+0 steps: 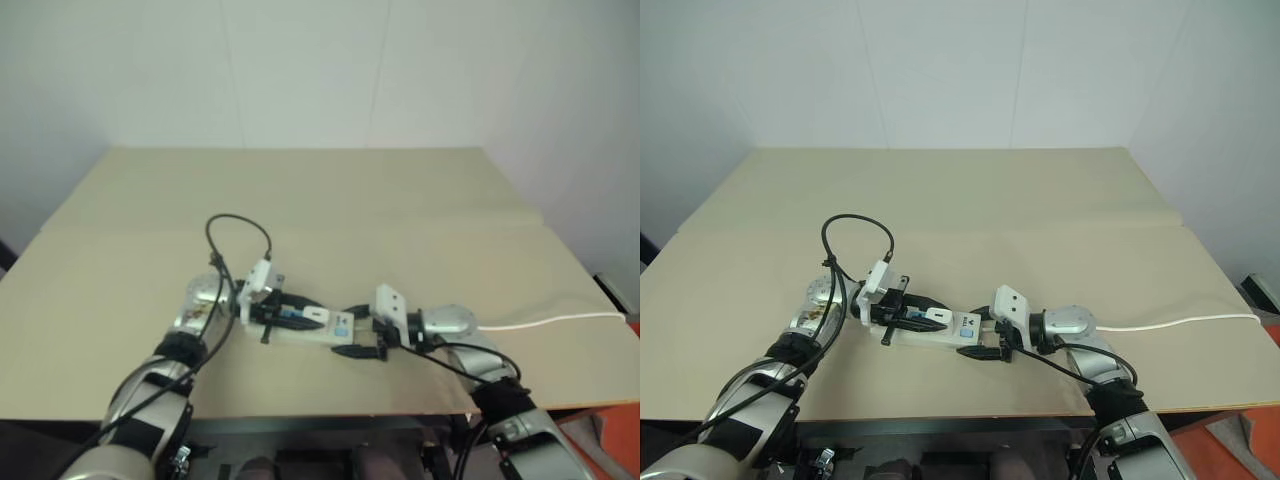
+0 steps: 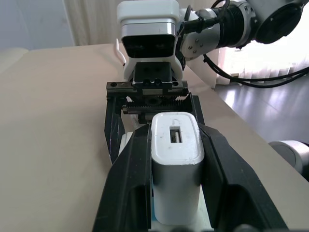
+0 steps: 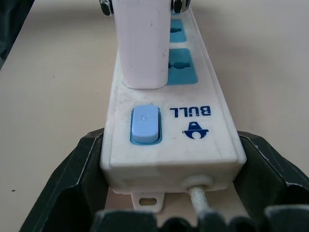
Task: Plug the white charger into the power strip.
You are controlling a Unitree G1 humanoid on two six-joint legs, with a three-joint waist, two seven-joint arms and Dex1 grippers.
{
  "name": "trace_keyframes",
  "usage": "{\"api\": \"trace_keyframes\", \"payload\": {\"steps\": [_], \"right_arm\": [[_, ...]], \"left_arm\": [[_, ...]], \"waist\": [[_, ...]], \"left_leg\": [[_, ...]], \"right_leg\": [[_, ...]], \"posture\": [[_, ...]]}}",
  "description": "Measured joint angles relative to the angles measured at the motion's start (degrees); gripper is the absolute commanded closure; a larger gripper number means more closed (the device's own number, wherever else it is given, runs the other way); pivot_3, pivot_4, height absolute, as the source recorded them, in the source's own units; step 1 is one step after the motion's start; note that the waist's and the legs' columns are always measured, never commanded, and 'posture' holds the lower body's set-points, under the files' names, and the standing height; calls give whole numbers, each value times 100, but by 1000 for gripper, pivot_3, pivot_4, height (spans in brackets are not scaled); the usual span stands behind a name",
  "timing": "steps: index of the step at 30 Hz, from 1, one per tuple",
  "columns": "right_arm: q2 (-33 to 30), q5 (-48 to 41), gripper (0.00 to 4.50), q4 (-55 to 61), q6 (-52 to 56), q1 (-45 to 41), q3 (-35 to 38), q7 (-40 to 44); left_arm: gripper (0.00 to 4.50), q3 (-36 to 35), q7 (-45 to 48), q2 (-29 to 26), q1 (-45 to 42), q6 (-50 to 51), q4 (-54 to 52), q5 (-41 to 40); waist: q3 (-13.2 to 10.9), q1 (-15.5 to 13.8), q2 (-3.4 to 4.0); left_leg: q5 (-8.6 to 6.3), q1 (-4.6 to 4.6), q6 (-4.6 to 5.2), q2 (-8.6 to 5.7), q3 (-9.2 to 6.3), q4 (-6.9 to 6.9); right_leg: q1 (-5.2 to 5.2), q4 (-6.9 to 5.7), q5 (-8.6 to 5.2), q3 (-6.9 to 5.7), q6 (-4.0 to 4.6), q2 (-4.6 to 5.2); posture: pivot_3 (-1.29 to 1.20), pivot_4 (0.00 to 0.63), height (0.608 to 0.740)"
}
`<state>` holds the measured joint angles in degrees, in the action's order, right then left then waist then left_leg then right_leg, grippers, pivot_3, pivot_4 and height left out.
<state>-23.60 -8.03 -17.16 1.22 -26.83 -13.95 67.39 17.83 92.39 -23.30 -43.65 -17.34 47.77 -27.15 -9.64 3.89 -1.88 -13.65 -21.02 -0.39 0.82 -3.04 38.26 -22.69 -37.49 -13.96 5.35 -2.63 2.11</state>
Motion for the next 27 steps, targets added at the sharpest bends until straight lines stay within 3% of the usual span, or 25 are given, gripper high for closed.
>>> {"api": "trace_keyframes", "payload": {"steps": [8, 19, 23, 27], "right_arm": [[-18, 10, 1072, -30, 1, 30, 11, -39], [-24, -3, 1072, 63, -2, 68, -30, -4], [-11, -4, 1072, 63, -8, 53, -45, 1], [-20, -11, 1072, 88, -83, 39, -46, 56]], "left_arm": [[3487, -28, 1, 99, -84, -5, 256, 11], [14, -164, 1, -102, -100, -125, 638, 365], [14, -25, -3, -248, -83, -64, 434, 240], [14, 322, -3, -803, 11, 115, 11, -46]], "waist": [[15, -6, 19], [23, 7, 35], [21, 24, 34], [20, 32, 34]], "left_leg": [[0, 34, 0, 1, -3, -13], [0, 38, 0, 1, 2, -39], [-1, 33, -1, 2, 3, -40], [0, -19, -1, 3, 2, -39]], "right_leg": [[45, 37, -1, -3, -4, 0], [40, 45, -9, 4, -9, -1], [33, 45, -9, 7, -10, -1], [-28, 36, -7, 7, -9, -2]], "posture": [[0, 150, 740], [0, 150, 740], [0, 150, 740], [0, 150, 740]]}}
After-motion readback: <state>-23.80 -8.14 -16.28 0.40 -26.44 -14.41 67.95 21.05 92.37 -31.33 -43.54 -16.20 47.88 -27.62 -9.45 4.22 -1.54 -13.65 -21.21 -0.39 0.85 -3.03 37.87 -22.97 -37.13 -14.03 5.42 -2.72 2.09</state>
